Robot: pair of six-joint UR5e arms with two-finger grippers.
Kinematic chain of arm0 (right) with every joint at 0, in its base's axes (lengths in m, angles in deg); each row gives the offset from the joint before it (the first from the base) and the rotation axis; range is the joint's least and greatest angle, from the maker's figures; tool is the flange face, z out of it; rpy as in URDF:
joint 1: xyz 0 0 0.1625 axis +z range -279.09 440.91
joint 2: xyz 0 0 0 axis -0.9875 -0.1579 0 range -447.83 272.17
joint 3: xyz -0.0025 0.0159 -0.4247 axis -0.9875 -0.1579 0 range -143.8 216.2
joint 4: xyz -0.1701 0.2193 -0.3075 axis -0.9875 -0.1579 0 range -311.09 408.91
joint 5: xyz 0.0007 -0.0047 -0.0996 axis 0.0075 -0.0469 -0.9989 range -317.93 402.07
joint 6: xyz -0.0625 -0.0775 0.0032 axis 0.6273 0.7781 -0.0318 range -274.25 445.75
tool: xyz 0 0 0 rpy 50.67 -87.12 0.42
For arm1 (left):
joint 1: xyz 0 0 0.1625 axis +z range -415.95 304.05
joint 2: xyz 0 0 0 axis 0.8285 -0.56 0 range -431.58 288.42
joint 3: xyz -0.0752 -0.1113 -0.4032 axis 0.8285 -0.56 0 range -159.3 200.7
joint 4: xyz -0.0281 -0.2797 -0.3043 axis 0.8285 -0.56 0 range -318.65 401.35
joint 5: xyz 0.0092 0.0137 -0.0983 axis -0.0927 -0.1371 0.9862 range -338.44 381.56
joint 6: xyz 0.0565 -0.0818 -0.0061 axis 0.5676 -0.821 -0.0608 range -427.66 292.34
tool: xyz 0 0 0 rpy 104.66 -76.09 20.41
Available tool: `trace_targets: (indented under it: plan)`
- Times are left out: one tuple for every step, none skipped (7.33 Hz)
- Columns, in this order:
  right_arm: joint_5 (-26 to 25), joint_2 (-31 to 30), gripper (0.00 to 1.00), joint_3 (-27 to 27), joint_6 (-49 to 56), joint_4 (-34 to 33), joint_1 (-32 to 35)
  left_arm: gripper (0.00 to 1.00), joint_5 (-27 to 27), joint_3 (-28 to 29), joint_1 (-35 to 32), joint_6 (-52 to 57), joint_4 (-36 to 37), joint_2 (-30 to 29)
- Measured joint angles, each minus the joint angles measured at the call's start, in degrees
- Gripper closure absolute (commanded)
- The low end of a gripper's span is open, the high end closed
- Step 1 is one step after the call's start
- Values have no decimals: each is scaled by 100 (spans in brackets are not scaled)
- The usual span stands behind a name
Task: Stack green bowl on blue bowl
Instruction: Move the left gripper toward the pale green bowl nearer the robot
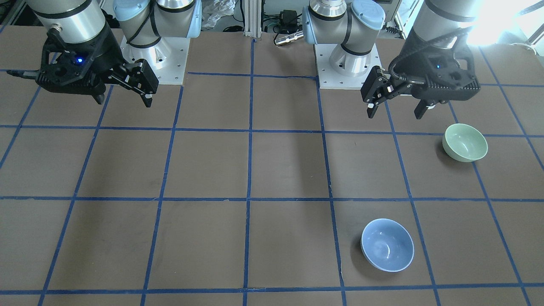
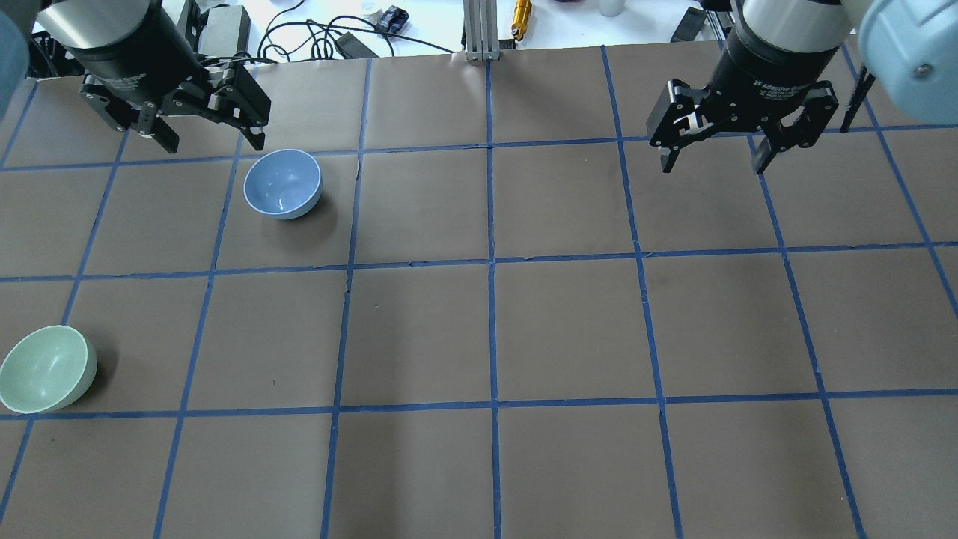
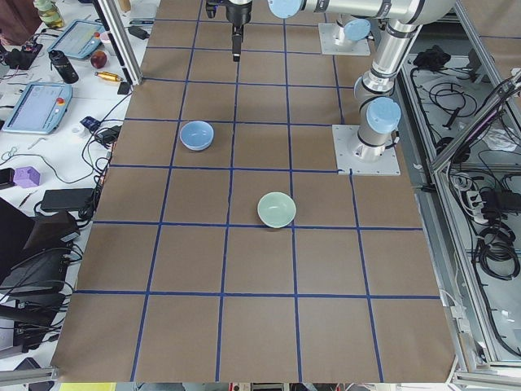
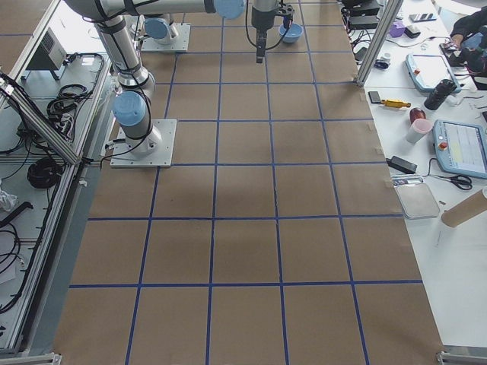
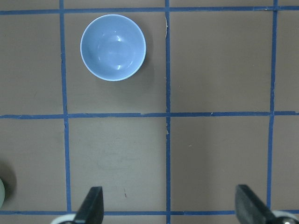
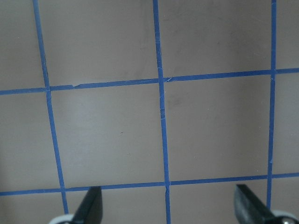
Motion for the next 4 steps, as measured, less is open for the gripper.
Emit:
trace_targets:
  plan:
    - [0,0,0,0,4,0,0,0,3,-91,439,344,-30,-8]
    - [0,0,0,-1,4,-1,0,0,8,-240,997,742,-22,-39]
    - [0,0,0,-2,3,-5,0,0,11,-395,1521,1263,33,-96]
    - [0,0,0,-3,5,-7,0,4,13,-533,2030,1772,102,-153]
